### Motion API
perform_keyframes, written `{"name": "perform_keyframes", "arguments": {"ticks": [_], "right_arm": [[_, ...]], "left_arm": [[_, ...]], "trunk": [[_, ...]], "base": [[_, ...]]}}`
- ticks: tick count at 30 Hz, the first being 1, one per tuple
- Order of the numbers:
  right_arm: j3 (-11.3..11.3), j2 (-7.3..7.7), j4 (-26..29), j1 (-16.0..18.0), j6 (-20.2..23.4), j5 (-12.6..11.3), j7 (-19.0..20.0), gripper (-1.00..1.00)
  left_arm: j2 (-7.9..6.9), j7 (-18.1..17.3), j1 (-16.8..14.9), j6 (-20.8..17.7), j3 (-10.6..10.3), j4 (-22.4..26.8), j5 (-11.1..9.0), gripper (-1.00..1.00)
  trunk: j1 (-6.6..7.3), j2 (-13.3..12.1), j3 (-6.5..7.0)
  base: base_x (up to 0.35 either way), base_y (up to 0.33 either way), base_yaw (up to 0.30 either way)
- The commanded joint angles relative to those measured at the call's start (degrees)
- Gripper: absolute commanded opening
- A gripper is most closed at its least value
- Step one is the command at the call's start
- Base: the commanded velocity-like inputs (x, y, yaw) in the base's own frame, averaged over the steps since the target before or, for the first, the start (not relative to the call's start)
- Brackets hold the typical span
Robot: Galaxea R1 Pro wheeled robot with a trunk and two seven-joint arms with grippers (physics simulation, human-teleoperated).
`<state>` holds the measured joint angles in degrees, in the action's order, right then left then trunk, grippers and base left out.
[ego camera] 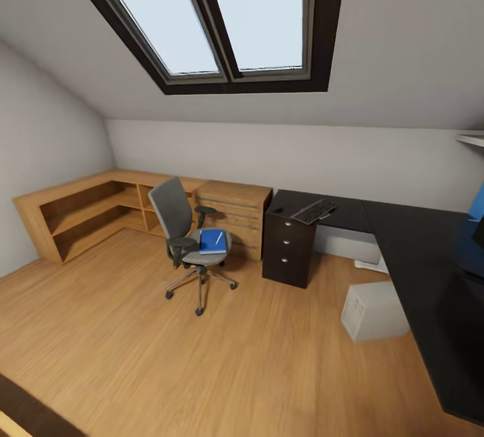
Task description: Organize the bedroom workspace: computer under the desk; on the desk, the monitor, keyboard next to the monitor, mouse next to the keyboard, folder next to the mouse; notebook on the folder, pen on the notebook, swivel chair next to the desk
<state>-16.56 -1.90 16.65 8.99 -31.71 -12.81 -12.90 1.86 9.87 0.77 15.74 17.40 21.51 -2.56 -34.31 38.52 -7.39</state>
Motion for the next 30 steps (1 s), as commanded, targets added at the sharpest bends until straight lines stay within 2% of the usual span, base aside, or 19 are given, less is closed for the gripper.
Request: {"name": "perform_keyframes", "arguments": {"ticks": [1,4,7,10,15,22,30], "right_arm": [[-0.46,0.03,-0.04,0.06,-0.20,-0.49,-0.29,1.00],[-0.43,0.06,-0.04,0.06,-0.20,-0.53,-0.29,1.00],[-0.37,0.15,-0.04,0.07,-0.20,-0.54,-0.28,1.00],[-0.33,0.20,-0.04,0.08,-0.20,-0.55,-0.28,1.00],[-0.39,0.17,-0.55,0.06,-0.20,-0.50,-0.28,1.00],[-0.48,0.06,-0.89,0.06,-0.20,-0.46,-0.28,1.00],[-0.56,-0.01,-0.91,0.07,-0.21,-0.46,-0.28,1.00]], "left_arm": [[0.03,0.06,0.02,0.11,0.00,0.11,-0.26,1.00],[0.01,0.06,0.02,0.11,0.00,0.11,-0.25,1.00],[0.10,0.10,0.02,0.20,-1.15,0.09,1.56,1.00],[0.08,0.14,0.02,0.25,-1.85,0.09,2.35,1.00],[0.01,0.16,0.02,0.25,-2.08,0.10,2.62,1.00],[-0.01,0.19,0.02,0.25,-2.09,0.03,2.65,1.00],[-0.10,0.23,0.02,0.24,-2.02,0.02,2.65,1.00]], "trunk": [[-0.05,0.06,-0.08],[-0.05,0.06,-0.05],[-0.05,0.06,0.05],[-0.05,0.06,0.15],[-0.05,0.06,0.33],[-0.05,0.06,0.56],[-0.05,0.06,0.59]], "base": [[0.332,0.007,-0.008],[0.333,0.004,-0.080],[0.083,0.000,-0.224],[0.035,0.000,-0.233],[0.075,0.000,-0.238],[0.291,0.000,-0.225],[0.331,0.000,-0.041]]}}
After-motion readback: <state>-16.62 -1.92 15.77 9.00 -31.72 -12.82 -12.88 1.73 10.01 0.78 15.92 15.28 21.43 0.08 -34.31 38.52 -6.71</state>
